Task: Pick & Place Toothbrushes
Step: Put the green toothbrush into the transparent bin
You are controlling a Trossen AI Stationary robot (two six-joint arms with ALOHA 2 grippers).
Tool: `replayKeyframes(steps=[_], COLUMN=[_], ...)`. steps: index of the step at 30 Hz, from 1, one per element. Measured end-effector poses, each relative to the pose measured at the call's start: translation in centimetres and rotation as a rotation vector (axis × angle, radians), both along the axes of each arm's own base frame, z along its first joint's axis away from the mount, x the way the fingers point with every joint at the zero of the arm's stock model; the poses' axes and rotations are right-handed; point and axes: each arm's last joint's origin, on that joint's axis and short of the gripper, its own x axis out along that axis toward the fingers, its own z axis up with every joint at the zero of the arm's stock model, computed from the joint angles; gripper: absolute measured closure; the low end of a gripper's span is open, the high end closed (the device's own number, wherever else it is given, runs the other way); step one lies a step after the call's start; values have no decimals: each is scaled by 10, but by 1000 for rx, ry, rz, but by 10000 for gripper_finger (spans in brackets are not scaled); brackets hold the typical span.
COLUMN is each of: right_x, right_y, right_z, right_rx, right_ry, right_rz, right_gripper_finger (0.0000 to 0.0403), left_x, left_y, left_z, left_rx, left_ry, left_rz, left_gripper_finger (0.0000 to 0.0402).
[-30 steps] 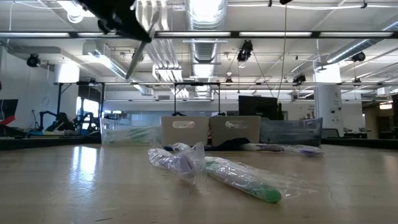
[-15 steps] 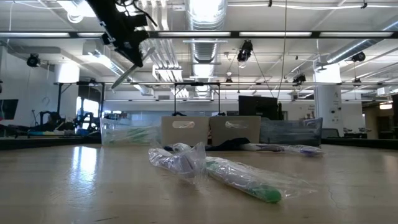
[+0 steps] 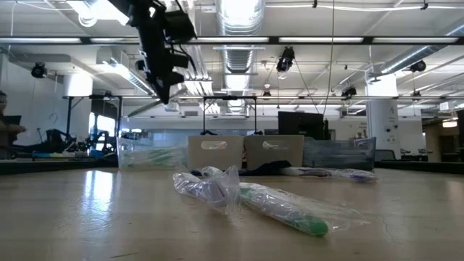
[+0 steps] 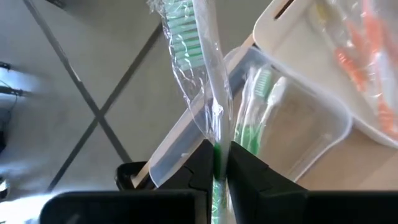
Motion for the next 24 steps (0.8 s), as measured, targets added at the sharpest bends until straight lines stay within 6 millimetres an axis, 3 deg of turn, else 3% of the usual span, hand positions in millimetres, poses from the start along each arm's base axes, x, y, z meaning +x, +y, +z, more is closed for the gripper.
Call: replayKeyframes(steps=[9,24], right_x=[5,12], right_y=[3,6], right_z=[-4,-9], right_rx=[-10,-23], right_ry=[17,38], right_rz=[0,-6], right_gripper_finger=[328,366], left_x=[5,19], left_y=[23,37], left_z=[-24,-42], left_rx=[-45,-123], left_ry=[98,111], left_rz=[22,29], left_gripper_finger=[376,376])
